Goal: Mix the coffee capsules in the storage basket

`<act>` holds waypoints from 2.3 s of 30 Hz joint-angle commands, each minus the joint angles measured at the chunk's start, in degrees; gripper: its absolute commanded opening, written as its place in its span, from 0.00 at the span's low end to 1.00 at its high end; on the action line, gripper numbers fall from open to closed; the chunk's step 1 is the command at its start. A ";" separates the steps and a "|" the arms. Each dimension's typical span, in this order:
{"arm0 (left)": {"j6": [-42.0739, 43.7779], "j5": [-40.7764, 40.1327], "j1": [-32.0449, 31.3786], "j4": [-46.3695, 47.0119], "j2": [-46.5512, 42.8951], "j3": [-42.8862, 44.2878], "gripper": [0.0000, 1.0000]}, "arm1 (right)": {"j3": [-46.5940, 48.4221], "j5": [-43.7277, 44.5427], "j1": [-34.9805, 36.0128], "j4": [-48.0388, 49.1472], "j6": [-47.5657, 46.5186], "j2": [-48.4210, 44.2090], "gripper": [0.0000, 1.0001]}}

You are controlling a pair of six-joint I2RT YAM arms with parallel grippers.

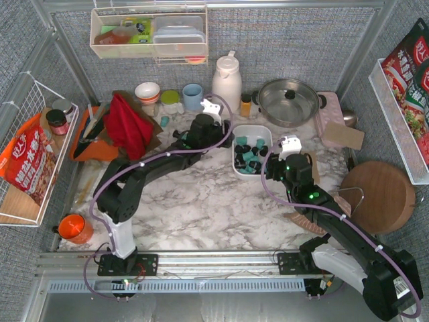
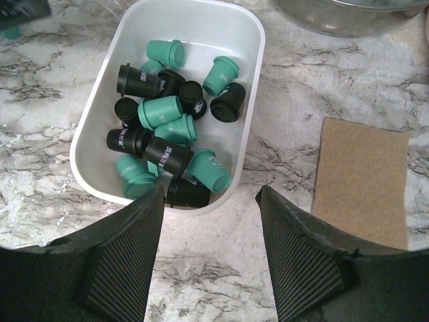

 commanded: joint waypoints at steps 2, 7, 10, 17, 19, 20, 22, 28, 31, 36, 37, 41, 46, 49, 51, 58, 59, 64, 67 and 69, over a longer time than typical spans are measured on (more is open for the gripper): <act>4.99 -14.72 1.67 -1.84 -2.55 -1.24 0.74 | 0.06 0.13 -0.01 1.05 0.30 -0.03 0.63; 8.52 -16.69 6.07 -6.51 -2.09 -1.12 0.78 | 0.01 -0.04 0.00 1.05 0.30 -0.11 0.63; 9.81 -13.93 9.80 -8.26 -1.01 -0.67 0.78 | 0.08 0.05 0.00 0.96 0.31 -0.21 0.63; 14.69 -8.31 14.23 -12.67 4.94 4.18 0.77 | 0.17 0.00 0.00 1.05 0.05 0.45 0.63; 15.78 -8.70 14.58 -13.37 7.19 5.55 0.77 | 0.18 0.03 -0.02 1.03 0.00 0.49 0.63; 16.08 -9.21 14.83 -13.87 8.09 6.31 0.77 | 0.17 0.05 -0.03 1.12 -0.04 0.57 0.63; 16.44 -10.03 15.38 -14.44 9.37 7.47 0.77 | 0.17 0.04 -0.01 1.07 -0.05 0.74 0.63; 17.93 -7.40 16.51 -14.99 11.71 9.24 0.77 | 0.12 -0.04 0.00 1.17 -0.05 1.13 0.63; 18.25 -3.54 16.52 -14.40 12.34 9.29 0.77 | 0.26 -0.17 0.00 1.23 -0.05 1.35 0.63; 17.38 -1.44 16.49 -13.91 13.64 9.70 0.76 | 0.24 -0.17 -0.05 1.22 -0.14 1.33 0.63; 17.20 -1.37 16.48 -13.95 14.01 9.79 0.76 | 0.24 -0.13 -0.01 1.21 -0.14 1.30 0.63; 16.55 -2.83 16.57 -15.23 15.08 10.36 0.74 | 0.23 -0.21 -0.01 1.23 -0.14 1.28 0.63; 16.08 -2.46 16.49 -15.20 15.04 9.45 0.73 | 0.21 -0.31 -0.05 1.21 -0.14 1.35 0.63; 16.23 -3.44 16.49 -15.64 15.50 9.47 0.72 | 0.24 -0.38 -0.03 1.15 -0.07 1.37 0.63; 16.31 -4.64 16.49 -16.17 16.00 9.85 0.71 | 0.20 -0.31 0.00 1.18 -0.13 1.33 0.63; 16.01 -9.42 16.40 -15.95 16.46 10.04 0.61 | 0.18 -0.47 0.00 1.23 -0.14 1.28 0.63; 15.79 -9.72 16.34 -15.64 16.41 9.95 0.59 | 0.18 -0.50 0.00 1.29 -0.14 1.33 0.63; 15.24 -10.04 16.10 -13.92 15.55 9.06 0.53 | 0.18 -0.48 -0.01 1.30 -0.22 1.37 0.63; 14.81 -9.54 15.55 -13.18 14.56 8.33 0.52 | 0.18 -0.48 -0.02 1.24 -0.22 1.37 0.63; 14.39 -8.52 14.89 -12.48 13.10 7.68 0.52 | 0.13 -0.53 -0.05 1.27 -0.20 1.37 0.63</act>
